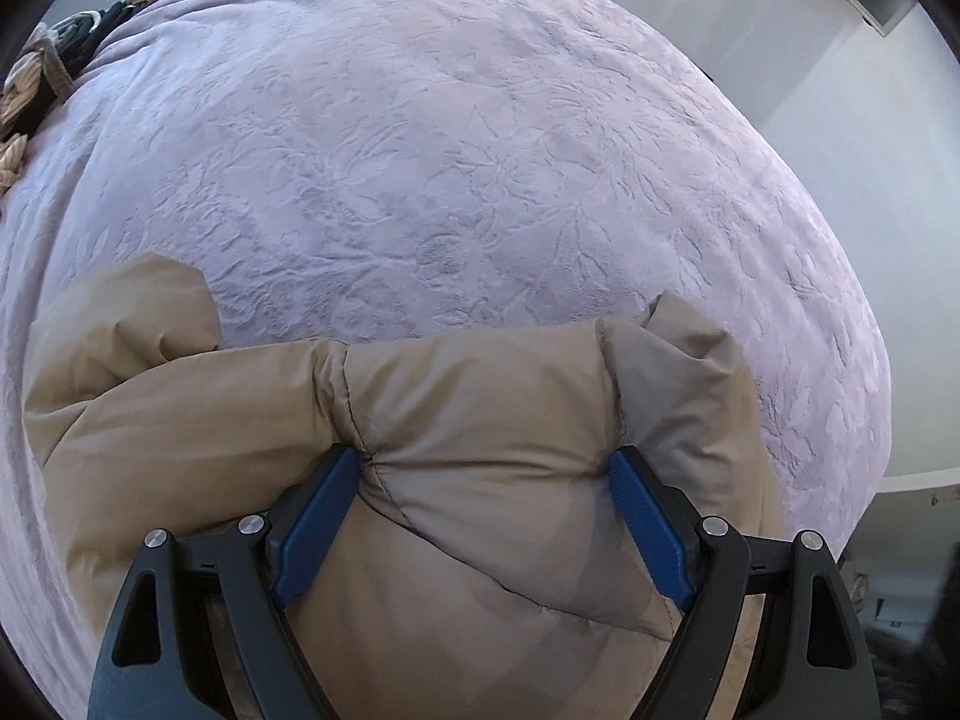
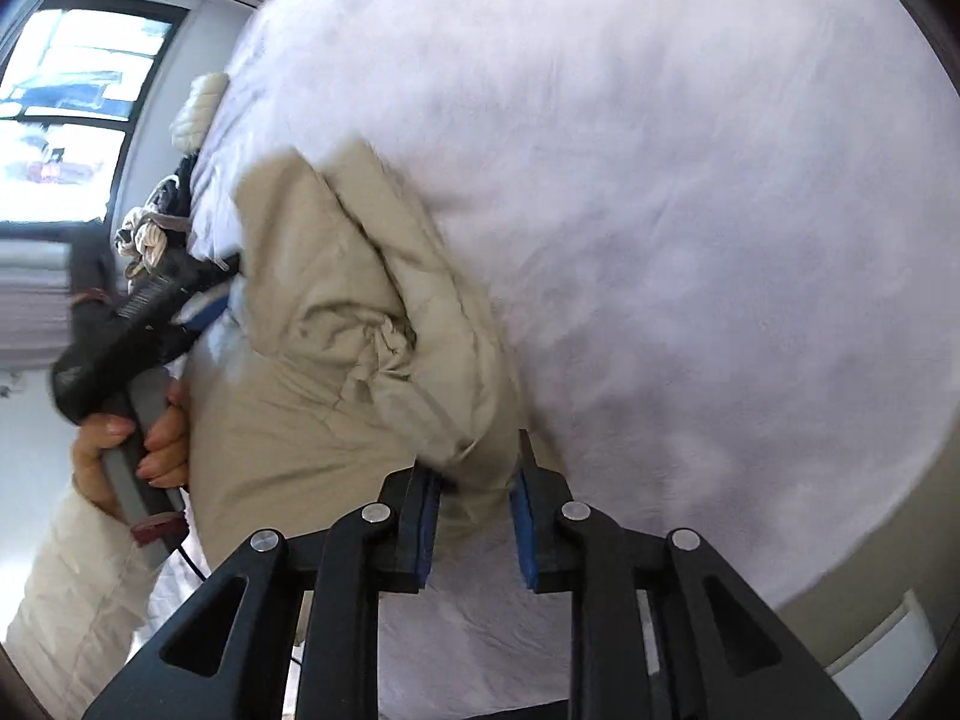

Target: Fold large clothes

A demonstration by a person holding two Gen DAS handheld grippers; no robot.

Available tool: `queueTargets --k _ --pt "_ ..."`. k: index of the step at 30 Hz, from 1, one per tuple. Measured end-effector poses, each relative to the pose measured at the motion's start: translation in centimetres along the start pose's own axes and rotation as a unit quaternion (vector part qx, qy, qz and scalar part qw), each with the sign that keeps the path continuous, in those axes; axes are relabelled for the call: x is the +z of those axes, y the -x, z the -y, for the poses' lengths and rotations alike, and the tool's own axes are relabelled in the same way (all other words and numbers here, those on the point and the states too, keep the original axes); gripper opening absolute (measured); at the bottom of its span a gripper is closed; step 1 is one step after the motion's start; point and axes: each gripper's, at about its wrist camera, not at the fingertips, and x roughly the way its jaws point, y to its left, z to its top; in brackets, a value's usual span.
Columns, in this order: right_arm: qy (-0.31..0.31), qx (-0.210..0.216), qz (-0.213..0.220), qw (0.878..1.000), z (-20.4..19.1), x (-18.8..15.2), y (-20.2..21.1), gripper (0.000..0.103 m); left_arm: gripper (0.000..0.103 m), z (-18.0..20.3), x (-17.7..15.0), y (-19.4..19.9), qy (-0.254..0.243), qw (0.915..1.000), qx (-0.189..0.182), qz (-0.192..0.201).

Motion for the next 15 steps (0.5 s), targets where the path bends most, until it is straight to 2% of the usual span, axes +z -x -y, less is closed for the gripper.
queueTargets --k 2,6,9,12,15 --pt "0.051 -0.003 0.043 0.998 -2.1 0.3 2.6 0.025 0.086 0.1 0.0 0.1 0.002 1.0000 0.005 0.002" --pt "0.142 -0.001 0.051 0.989 -6.8 1.8 2.4 0.024 0.086 0.1 -0.4 1.3 0.015 0.9998 0.014 0.007" --pt "0.169 -0.021 0.014 0.985 -7.9 2.9 -1.0 0.022 0.086 0.0 -1.4 3.1 0.021 0.9995 0.019 0.014" --pt "0.177 -0.049 -0.025 0.983 -6.4 2.9 -3.5 0.022 0.086 -0.4 -3.2 5.2 0.028 0.9988 0.034 0.020" --pt "0.172 -0.056 -0.047 0.982 -5.3 2.6 -5.0 0.022 0.086 -0.6 -4.6 6.5 0.036 0.9979 0.048 0.025"
